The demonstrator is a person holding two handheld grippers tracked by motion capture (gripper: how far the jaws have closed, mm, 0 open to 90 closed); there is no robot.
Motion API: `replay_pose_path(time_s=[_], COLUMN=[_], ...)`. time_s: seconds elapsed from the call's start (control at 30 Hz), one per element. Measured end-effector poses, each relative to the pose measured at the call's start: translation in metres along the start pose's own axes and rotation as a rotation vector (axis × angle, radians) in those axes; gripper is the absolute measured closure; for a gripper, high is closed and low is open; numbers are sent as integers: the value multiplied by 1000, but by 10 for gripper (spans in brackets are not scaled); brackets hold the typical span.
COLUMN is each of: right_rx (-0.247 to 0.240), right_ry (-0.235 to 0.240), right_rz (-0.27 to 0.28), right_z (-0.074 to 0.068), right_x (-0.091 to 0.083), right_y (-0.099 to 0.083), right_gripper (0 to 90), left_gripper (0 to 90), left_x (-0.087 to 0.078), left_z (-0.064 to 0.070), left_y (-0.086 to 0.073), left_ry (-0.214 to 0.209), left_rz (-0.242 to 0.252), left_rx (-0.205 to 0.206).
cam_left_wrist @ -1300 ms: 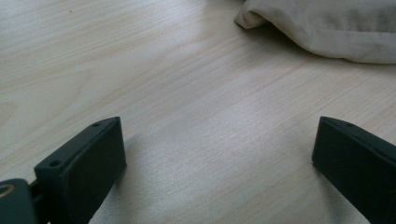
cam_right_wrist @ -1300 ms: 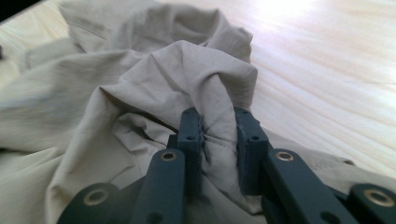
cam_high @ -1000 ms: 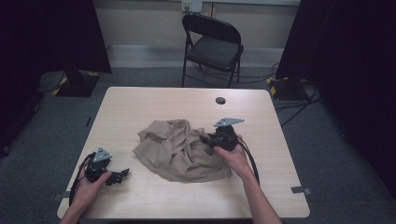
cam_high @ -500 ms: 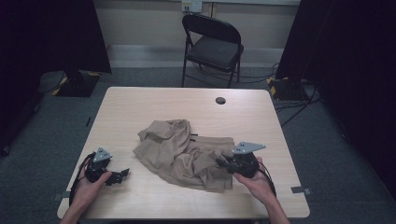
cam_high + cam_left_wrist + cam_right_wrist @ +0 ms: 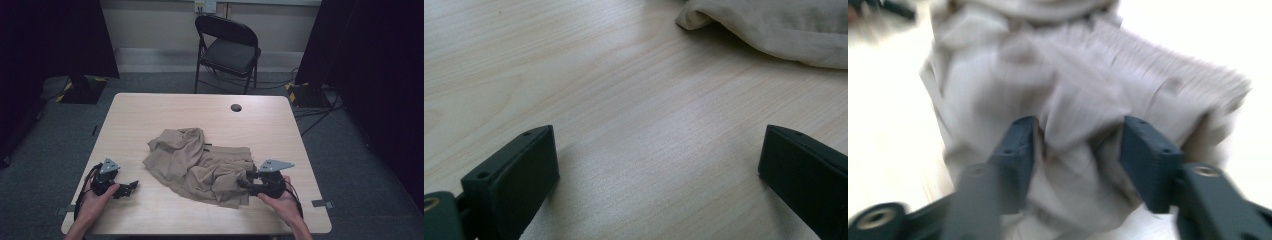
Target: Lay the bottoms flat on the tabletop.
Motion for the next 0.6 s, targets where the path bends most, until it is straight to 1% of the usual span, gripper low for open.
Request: replay_pose_path(time_s=[0.07, 0.13, 0.2, 0.23, 0.27, 0.3, 0.33, 0.4, 0.47, 0.5, 0.53, 0.57, 0.6], right_rx=[14, 35, 48, 55, 60, 63, 63, 73, 85, 89, 77, 65, 65], right_ry=[-3, -1, -6, -8, -18, -35, -46, -61, -74, -68, -62, -56, -56], right_rz=[47, 94, 110, 108, 96, 75, 57, 16, -18, -34, -47, -49, -49], right_z=[0, 3, 6, 8, 10, 13, 16, 21, 25, 24, 21, 19, 19], right_x=[-11, -19, -17, -12, -5, 5, 15, 32, 47, 52, 57, 59, 59], right_y=[15, 32, 42, 46, 49, 51, 51, 48, 41, 36, 30, 26, 26], right_gripper=[415, 405, 404, 407, 407, 444, 458, 463, 524, 560, 598, 619, 619], left_gripper=[20, 20, 20, 20, 20, 20, 20, 20, 20, 21, 20, 20, 20], left_x=[0, 0, 0, 0, 0, 0, 0, 0, 0, 0, 0, 0, 0], left_z=[0, 0, 0, 0, 0, 0, 0, 0, 0, 0, 0, 0, 0], left_y=[0, 0, 0, 0, 0, 0, 0, 0, 0, 0, 0, 0, 0], left_ry=[0, 0, 0, 1, 1, 1, 0, 0, 0, 0, -1, 0, 0], left_rz=[-2, 0, -2, -2, -2, -2, -2, -2, -2, -2, -2, -3, -3], left_rx=[3, 1, 3, 4, 4, 3, 3, 2, 2, 2, 3, 2, 2])
Point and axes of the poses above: each handheld gripper's, and its own axes: x roughly forward along the jaws, y roughly out of its top, z roughly to its right, the point moved 10 cm from there along x, roughly forward along the jaws, and after that the axes turned 12 degrees about x, right-handed, at the moved point
